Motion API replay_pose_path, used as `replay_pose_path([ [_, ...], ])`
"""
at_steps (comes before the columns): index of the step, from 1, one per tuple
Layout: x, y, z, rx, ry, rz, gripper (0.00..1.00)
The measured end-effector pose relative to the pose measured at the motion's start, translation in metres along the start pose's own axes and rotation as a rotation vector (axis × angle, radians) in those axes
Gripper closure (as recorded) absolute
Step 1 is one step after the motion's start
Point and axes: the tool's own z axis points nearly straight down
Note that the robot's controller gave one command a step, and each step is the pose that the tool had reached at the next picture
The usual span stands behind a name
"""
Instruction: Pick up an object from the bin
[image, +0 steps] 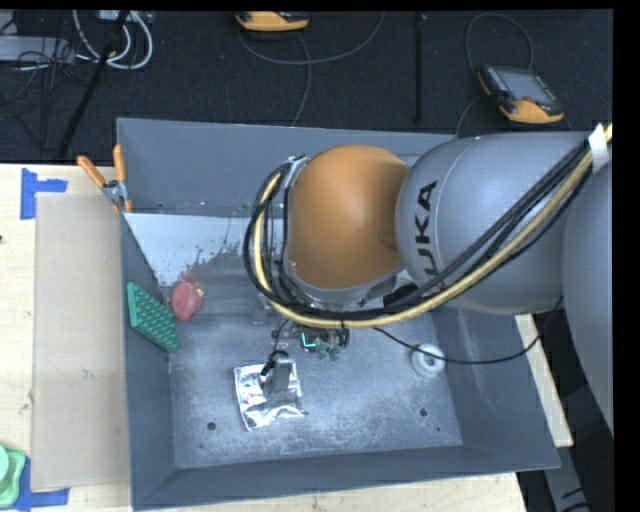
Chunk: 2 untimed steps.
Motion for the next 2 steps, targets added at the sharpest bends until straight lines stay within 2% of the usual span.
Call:
replay_pose_path([
  [1, 0.005, -0.039, 0.134, 0.002, 0.002, -0.084, 0.0],
  [2, 0.024, -0.034, 0.098, -0.001, -0.006, -0.041, 0.0],
])
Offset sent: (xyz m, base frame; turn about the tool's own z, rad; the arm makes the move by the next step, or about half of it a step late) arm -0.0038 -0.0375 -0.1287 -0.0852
